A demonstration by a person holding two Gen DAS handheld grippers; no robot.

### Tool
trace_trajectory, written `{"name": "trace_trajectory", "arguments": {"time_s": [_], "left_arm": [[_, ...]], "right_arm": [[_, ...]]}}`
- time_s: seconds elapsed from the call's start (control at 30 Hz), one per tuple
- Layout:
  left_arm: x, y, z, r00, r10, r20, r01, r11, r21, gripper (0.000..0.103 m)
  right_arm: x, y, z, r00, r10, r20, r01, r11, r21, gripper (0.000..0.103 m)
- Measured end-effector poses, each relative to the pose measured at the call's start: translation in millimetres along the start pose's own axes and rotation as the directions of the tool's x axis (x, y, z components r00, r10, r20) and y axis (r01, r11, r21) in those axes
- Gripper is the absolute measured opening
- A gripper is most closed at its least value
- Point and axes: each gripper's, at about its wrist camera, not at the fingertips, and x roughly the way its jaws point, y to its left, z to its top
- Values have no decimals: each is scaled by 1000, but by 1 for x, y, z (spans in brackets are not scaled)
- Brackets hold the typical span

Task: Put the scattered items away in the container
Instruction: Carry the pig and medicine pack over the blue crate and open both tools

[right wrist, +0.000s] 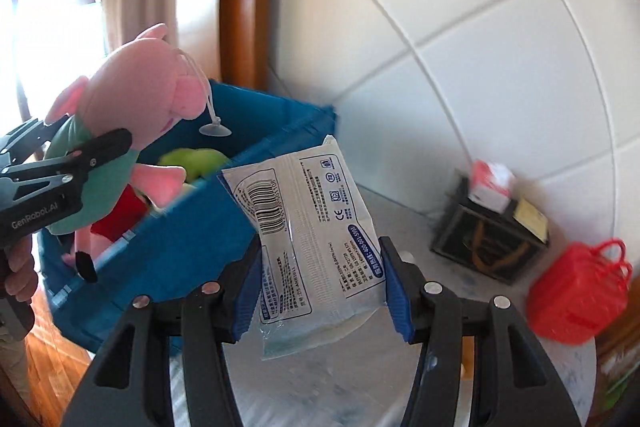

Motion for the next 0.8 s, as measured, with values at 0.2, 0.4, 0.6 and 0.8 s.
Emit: {"name": "trace_trajectory", "arguments": {"time_s": [0.2, 0.4, 0.6, 0.8], "left_arm": [[16, 79, -26, 992, 94, -86, -98, 994, -45, 74], [43, 114, -67, 976, 104, -192, -118, 991, -61, 74], [52, 123, -85, 967, 99, -236, -118, 991, -68, 82], [44, 126, -86, 966, 105, -237, -128, 988, -84, 84]], "right_arm": [[22, 94, 45, 991, 135, 0, -135, 988, -75, 54], [71, 176, 46, 972, 208, -113, -224, 963, -152, 54], [116, 213, 27, 957, 200, -209, -242, 950, -197, 54], [125, 218, 20, 961, 163, -224, -211, 955, -211, 60]]}}
